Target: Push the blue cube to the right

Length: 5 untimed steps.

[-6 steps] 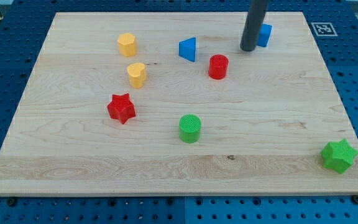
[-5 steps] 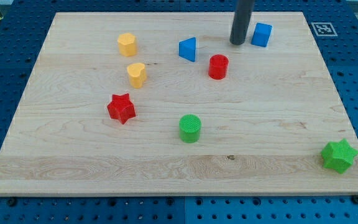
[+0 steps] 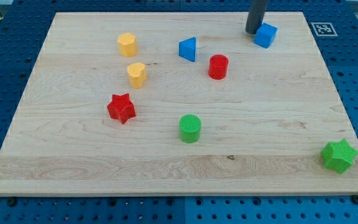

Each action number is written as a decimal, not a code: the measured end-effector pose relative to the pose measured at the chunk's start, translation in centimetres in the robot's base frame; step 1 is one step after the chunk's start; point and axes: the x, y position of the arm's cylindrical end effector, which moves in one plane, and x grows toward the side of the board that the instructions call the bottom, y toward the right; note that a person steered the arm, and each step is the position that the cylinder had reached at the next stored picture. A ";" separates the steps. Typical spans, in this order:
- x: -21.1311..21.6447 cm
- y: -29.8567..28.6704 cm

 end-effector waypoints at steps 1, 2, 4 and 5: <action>1.8 0.2; 3.7 0.2; 3.9 0.2; 4.9 0.2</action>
